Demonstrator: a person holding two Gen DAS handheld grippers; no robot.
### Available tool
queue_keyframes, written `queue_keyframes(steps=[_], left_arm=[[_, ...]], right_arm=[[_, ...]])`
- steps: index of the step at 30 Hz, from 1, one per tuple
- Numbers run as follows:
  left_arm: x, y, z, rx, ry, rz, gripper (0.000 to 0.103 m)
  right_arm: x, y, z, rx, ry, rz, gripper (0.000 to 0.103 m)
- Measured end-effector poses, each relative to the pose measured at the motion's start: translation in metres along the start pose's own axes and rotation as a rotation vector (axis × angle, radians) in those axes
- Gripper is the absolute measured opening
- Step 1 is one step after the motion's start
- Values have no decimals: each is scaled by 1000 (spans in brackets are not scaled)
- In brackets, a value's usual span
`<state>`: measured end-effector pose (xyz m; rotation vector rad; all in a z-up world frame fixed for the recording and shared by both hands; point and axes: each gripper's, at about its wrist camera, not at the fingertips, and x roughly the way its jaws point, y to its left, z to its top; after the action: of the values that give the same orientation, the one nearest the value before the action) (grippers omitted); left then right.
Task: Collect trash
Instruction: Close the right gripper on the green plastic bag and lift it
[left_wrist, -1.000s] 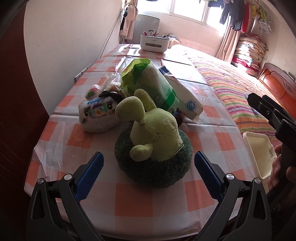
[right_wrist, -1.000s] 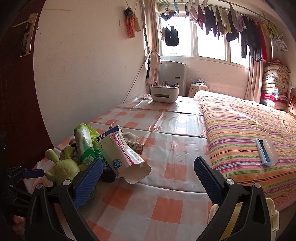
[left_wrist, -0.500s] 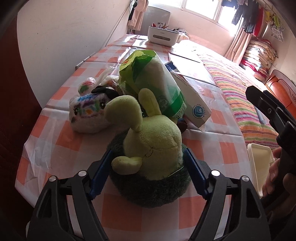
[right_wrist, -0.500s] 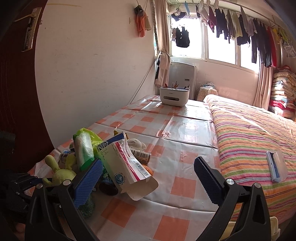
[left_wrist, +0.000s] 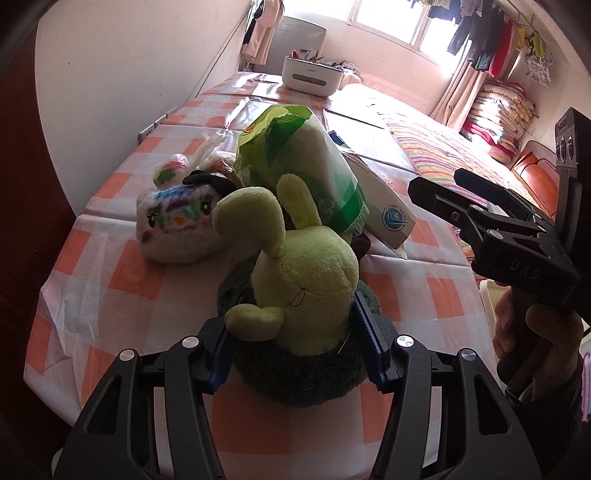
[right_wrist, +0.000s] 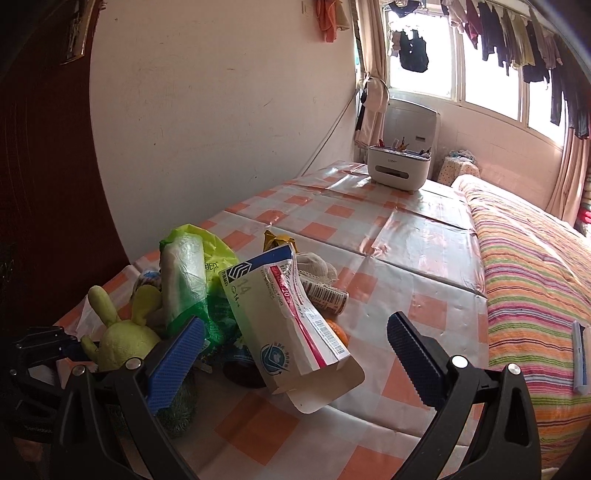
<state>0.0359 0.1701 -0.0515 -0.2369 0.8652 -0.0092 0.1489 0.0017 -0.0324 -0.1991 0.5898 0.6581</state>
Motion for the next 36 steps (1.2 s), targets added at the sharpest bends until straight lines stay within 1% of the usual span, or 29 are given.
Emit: queue_keyframes(steps=[4, 6, 9, 11, 16, 22, 24, 25, 26, 28, 30, 31, 32, 33, 34, 36], left_arm=[[-9, 2, -5, 3, -13, -7, 55], [-14, 5, -7, 6, -26, -2, 54], [-23, 11, -7, 1, -41, -19, 54], [-29, 13, -9, 6, -49, -16, 54], [-39, 19, -16, 25, -41, -11, 55], [-40, 23, -26, 29, -28, -4, 55], [-40, 24, -28, 28, -24, -2, 55], [-39, 25, -29, 26, -22, 0, 55], [-40, 25, -30, 24, -21, -2, 55], [-40, 27, -31, 20, -20, -4, 55], [-41, 28, -32, 18, -21, -3, 55], [-42, 28, -32, 19, -21, -3, 55], [-42, 28, -33, 20, -20, -2, 55], [-42, 28, -33, 20, -19, -2, 55], [-42, 28, -33, 19, -19, -2, 55], [-43, 28, -34, 18, -23, -4, 55]], right_arm=[[4, 19, 7, -36, -1, 50, 96], [7, 26, 9, -41, 0, 75, 96], [11, 35, 12, -46, 7, 107, 96], [13, 40, 14, -49, 11, 126, 96], [17, 52, 17, -46, 22, 172, 96], [25, 69, 16, -33, 71, 247, 96], [29, 76, 17, -35, 97, 268, 93], [32, 78, 17, -27, 113, 292, 84], [37, 79, 18, -12, 137, 315, 72], [48, 79, 18, 20, 184, 327, 62], [57, 79, 14, 29, 208, 306, 60], [62, 79, 13, 33, 222, 305, 55], [65, 78, 10, 44, 238, 320, 42], [67, 76, 8, 61, 251, 345, 34], [69, 75, 7, 74, 258, 366, 20], [67, 75, 6, 65, 247, 349, 18]])
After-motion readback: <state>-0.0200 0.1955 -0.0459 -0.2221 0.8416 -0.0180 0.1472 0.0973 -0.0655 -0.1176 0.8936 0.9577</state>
